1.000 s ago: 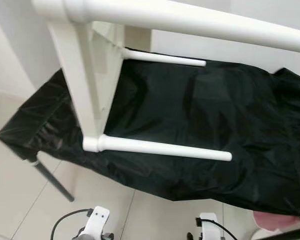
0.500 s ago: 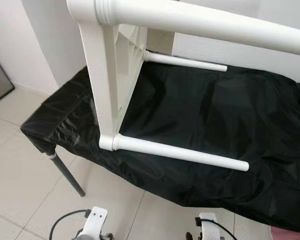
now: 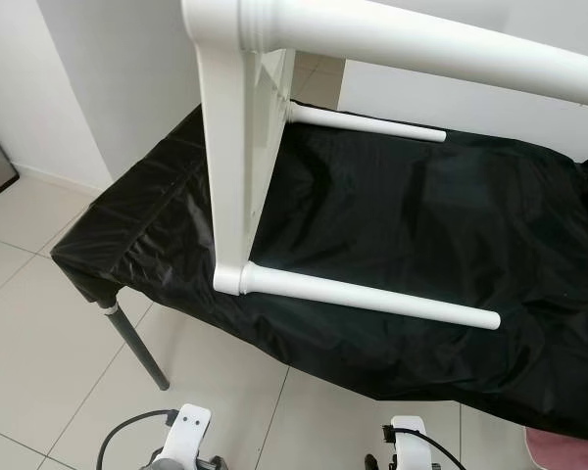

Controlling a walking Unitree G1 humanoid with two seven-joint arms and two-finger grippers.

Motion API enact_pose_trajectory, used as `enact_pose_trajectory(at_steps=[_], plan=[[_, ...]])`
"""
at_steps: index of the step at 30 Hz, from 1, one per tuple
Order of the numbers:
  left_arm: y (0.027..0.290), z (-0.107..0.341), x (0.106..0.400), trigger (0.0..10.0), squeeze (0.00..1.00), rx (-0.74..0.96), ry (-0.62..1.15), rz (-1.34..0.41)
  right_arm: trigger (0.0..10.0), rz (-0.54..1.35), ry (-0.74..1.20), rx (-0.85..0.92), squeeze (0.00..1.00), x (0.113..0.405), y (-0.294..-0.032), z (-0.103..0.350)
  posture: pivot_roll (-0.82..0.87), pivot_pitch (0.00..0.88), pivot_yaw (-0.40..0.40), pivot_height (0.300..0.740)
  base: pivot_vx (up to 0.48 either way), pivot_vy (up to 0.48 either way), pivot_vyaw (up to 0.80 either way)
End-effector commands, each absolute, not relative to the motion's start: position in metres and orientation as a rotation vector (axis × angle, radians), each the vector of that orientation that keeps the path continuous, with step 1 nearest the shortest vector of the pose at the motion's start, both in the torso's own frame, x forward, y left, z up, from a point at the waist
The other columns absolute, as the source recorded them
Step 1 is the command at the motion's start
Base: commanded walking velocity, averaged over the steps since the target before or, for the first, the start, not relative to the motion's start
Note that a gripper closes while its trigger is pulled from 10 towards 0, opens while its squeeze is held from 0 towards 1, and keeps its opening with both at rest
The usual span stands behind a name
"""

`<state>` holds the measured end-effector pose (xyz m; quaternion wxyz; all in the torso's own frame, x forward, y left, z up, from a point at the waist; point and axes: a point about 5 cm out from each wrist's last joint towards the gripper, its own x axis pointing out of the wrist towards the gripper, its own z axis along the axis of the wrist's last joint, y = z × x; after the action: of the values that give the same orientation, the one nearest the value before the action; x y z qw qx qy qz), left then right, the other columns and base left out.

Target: Building children table

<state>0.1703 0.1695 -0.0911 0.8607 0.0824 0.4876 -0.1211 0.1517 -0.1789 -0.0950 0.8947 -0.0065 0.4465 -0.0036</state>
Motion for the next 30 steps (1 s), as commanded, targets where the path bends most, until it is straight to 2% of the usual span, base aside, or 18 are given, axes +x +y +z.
enact_pose_trajectory(at_steps=[1,30], plan=[[0.1678,-0.0955,0.1610,10.0,0.00,0.157,1.062,-0.253,10.0,-0.019,0.940,0.001,0.00,0.1485,-0.1799,-0.0965,0.01,0.000,-0.029,0.740,0.000,0.352,0.00],[0.1689,-0.0968,0.1576,10.0,0.00,0.166,1.070,-0.257,10.0,-0.013,0.954,0.015,0.00,0.1450,-0.1783,-0.0981,0.02,0.000,-0.037,0.740,0.000,0.367,0.00]])
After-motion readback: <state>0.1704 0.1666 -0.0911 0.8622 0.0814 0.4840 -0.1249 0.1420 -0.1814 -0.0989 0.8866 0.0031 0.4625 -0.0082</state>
